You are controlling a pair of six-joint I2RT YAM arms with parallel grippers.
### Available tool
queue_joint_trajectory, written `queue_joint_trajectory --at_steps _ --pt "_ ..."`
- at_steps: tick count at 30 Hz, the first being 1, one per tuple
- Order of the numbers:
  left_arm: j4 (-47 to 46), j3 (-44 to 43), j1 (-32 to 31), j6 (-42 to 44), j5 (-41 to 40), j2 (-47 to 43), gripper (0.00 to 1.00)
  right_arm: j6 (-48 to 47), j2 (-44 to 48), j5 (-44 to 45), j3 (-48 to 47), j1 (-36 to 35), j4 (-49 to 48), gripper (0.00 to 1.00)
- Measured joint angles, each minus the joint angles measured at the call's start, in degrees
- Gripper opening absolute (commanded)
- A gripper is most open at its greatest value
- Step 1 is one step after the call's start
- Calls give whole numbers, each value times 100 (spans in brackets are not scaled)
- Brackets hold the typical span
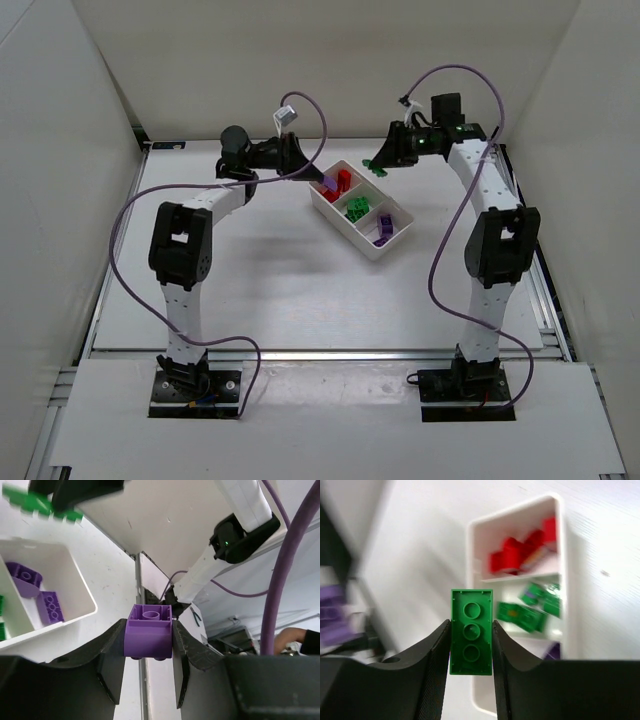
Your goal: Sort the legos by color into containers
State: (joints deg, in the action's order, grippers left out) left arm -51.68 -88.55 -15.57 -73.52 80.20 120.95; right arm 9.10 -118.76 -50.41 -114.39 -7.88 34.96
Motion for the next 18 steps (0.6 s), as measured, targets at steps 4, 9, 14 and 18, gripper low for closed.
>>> queue_joint_trajectory --at_steps 4,9,14,18 --pt "522 0 245 542 -149 -291 10 -723 295 1937 254 -680 540 0" --pt "3241 -249 487 2752 -925 -901 10 -695 420 3091 494 -1263 739 0" --pt "5473 -992 520 4597 -2240 -1261 10 -175 415 3777 555 -1239 870 0" --pt "6188 -1019 540 5165 -2817 -1469 10 487 378 4210 553 -1180 874 0"
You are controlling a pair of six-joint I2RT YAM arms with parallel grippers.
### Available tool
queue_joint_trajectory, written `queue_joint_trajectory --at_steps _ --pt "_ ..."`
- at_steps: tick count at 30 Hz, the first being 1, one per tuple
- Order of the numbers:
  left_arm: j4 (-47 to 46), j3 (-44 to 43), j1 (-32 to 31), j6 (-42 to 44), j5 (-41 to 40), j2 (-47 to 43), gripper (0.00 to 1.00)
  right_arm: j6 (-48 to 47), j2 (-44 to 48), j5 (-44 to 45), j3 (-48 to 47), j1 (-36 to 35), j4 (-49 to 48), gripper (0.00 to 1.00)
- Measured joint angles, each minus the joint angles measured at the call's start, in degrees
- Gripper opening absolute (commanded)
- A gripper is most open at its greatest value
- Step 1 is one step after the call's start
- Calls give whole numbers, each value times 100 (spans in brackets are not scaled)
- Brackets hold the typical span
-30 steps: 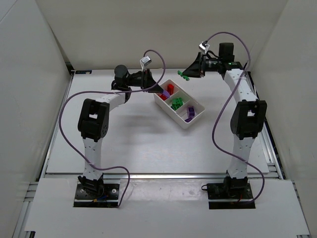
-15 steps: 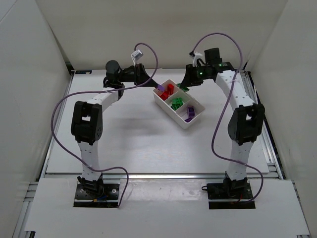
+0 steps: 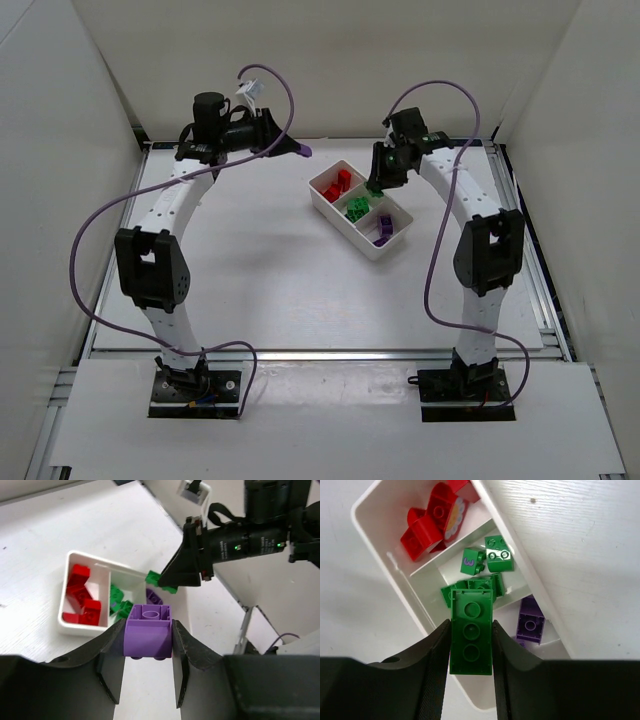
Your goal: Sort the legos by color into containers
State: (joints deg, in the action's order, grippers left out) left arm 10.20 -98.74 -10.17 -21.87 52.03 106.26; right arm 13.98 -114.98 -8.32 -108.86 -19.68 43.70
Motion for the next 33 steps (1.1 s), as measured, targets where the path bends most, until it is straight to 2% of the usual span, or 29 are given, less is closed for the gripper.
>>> queue_joint_trajectory --at_steps 10,15,17,21,23,24,27,30,33 --pt "492 85 11 323 -437 -9 10 1989 -612 505 -374 -107 212 0" --pt "505 90 26 341 -487 -9 10 2603 -890 922 -684 -326 407 0" --pt "507 94 31 343 -496 -9 10 2723 -966 1034 -776 -396 439 8" --pt "505 155 37 343 -507 -9 10 2796 -1032 1209 -815 -503 479 42" --pt "527 173 42 343 -511 -9 10 2776 -1056 1268 -815 -516 485 50" --pt "529 175 42 341 -511 -9 10 2763 -1069 1279 -815 -516 485 60" --pt "525 175 48 339 -509 -9 10 2682 -1121 1309 -815 -514 479 77" --pt "518 175 55 334 -487 -9 10 2555 -1191 1250 -857 -511 422 81" --pt "422 216 57 315 -409 -9 10 2323 -1198 1040 -909 -509 273 79"
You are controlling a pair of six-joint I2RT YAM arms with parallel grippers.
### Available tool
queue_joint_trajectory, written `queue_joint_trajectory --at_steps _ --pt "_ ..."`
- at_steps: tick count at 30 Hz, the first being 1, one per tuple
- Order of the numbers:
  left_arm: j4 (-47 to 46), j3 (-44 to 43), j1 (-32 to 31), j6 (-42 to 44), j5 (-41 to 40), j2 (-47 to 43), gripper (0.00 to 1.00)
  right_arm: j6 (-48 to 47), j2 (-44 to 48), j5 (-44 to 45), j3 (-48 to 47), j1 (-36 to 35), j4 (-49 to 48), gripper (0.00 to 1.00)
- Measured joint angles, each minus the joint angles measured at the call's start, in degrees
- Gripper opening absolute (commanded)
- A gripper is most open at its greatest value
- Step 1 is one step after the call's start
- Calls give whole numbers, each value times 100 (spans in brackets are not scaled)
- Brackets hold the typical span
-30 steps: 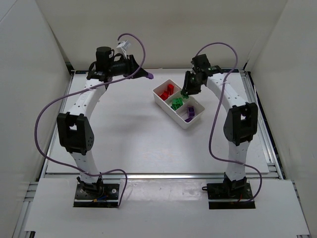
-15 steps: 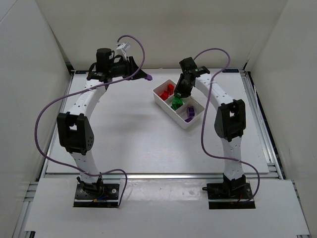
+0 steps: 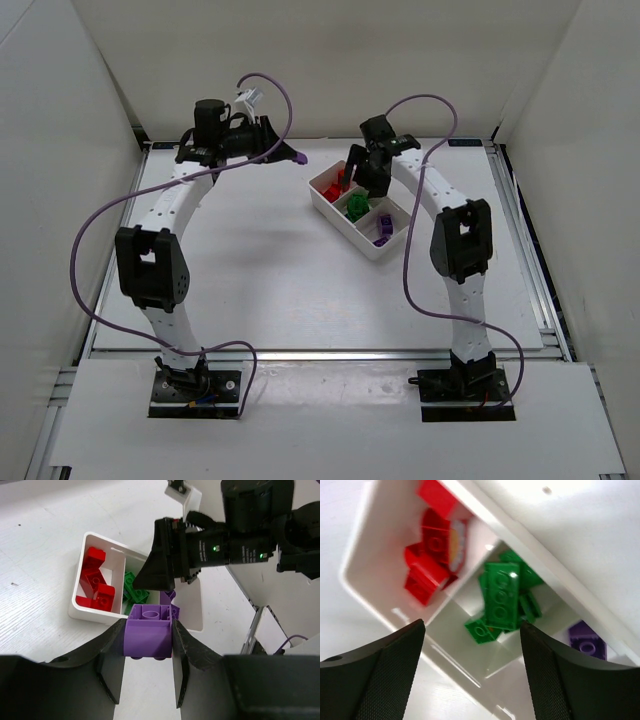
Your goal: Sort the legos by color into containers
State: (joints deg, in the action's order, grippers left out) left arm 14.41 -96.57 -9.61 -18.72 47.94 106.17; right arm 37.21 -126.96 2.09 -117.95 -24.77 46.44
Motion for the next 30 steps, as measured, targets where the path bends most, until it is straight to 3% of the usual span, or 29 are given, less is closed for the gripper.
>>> queue_joint_trajectory --at_steps 4,8,16,22,30 --pt "-92 107 -59 0 149 0 10 -468 94 -232 -107 -11 -404 75" --pt "-90 103 -345 37 168 0 10 -1266 546 -431 -107 -9 -671 78" --pt "625 -389 -1338 481 -33 227 10 -3580 2653 -232 717 299 -1054 99" --pt "1008 -422 -1976 879 -334 444 10 -4046 3650 -98 1596 1873 -874 99" --pt "1460 -883 -2767 1182 -992 1388 10 -4022 3939 -605 2417 4000 227 99"
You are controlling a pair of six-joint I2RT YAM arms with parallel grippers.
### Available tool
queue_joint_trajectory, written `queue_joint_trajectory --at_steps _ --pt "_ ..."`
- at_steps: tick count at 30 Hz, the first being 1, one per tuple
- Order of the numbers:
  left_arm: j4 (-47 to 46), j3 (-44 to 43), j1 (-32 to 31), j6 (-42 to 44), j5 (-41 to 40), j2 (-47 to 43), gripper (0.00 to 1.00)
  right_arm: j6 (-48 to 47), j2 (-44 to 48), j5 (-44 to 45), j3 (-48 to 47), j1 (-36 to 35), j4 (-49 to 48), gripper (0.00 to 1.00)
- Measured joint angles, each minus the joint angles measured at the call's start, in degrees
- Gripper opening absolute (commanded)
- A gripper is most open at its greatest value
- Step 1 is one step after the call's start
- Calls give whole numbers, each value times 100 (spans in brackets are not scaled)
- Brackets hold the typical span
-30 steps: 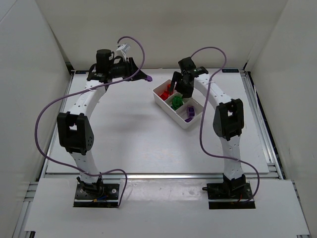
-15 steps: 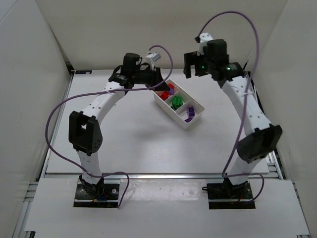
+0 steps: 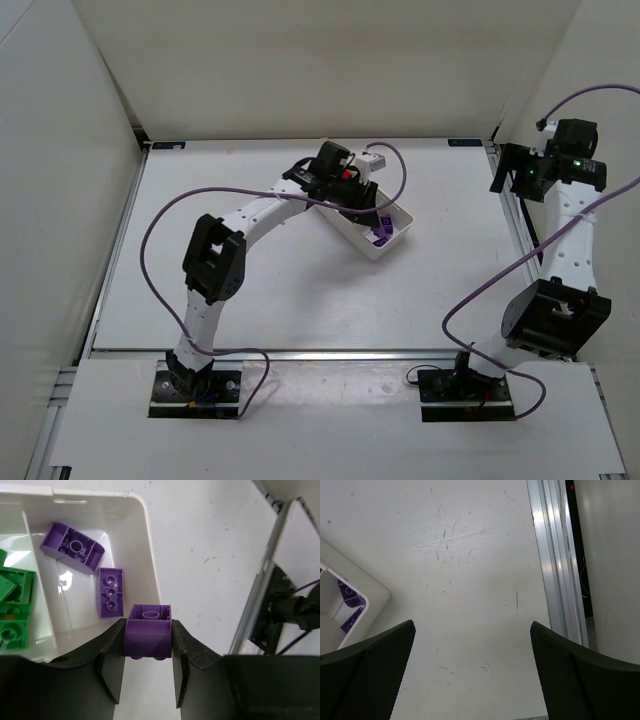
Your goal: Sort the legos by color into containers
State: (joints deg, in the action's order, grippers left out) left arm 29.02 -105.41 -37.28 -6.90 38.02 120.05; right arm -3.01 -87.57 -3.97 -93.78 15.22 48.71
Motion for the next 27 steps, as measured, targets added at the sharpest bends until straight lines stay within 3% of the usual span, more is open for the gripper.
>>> queue_joint_trajectory --at_steps 6,13,14,16,17,24,27 --pt "201 -431 -343 164 -654 511 10 35 415 -514 186 522 455 99" --pt "330 -817 -367 260 -1211 861 38 87 739 -962 188 647 577 99" --pt "343 -855 -365 269 -1274 903 51 87 739 -1008 188 645 592 99" --pt "374 -870 -365 315 -1375 966 66 87 737 -1075 210 647 608 99" --pt "387 -870 -367 328 -1410 984 82 87 737 -1110 219 649 643 99" --pt "442 -1034 -367 323 -1506 981 98 87 669 -1427 258 651 686 99" --pt "442 -1189 -369 289 -1497 903 99 98 590 -1674 299 647 673 99"
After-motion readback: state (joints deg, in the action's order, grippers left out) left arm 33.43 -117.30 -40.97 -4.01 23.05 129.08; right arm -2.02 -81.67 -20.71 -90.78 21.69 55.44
